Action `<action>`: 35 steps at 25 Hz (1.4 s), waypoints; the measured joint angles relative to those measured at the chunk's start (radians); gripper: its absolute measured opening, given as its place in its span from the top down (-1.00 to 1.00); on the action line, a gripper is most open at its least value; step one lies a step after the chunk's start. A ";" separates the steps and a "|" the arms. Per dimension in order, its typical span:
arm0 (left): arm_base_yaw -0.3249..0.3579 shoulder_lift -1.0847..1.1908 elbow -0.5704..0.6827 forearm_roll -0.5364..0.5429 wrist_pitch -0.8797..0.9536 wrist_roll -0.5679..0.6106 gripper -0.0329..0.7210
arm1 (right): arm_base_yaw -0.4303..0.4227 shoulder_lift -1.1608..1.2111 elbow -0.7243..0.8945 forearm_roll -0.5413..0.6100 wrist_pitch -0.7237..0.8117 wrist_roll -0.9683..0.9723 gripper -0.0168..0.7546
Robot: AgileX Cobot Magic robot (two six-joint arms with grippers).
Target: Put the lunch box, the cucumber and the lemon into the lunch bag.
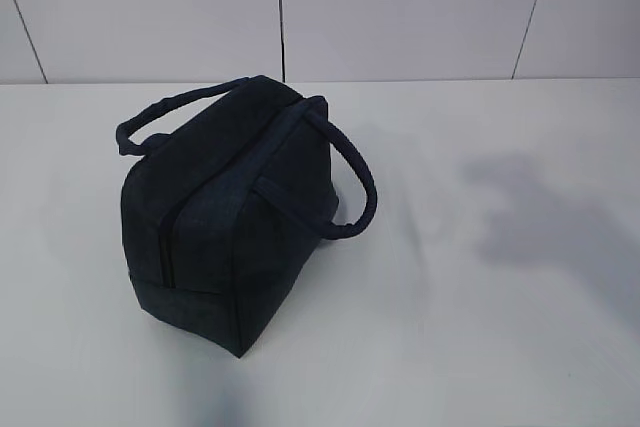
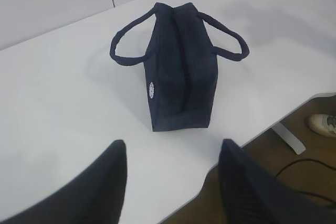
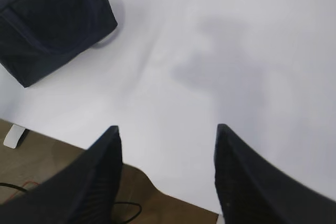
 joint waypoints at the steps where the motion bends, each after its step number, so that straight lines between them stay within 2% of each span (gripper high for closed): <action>1: 0.000 -0.024 0.027 -0.002 0.000 0.000 -0.10 | 0.000 -0.033 0.029 0.000 0.000 0.000 -0.14; 6: 0.000 -0.158 0.145 -0.043 0.003 -0.002 -0.10 | 0.000 -0.223 0.166 0.000 0.004 0.000 -0.14; 16: 0.000 -0.419 0.349 -0.051 0.005 0.001 -0.10 | 0.000 -0.568 0.450 0.013 0.008 0.000 -0.14; 20: 0.000 -0.427 0.392 -0.059 0.014 0.001 -0.10 | 0.000 -0.678 0.554 0.041 0.013 0.000 -0.14; 28: 0.000 -0.427 0.531 -0.056 -0.015 0.003 -0.10 | 0.000 -0.686 0.595 0.043 -0.017 -0.007 -0.14; 35: 0.000 -0.427 0.577 -0.003 -0.143 0.003 -0.09 | 0.000 -0.686 0.632 0.019 -0.093 -0.008 -0.14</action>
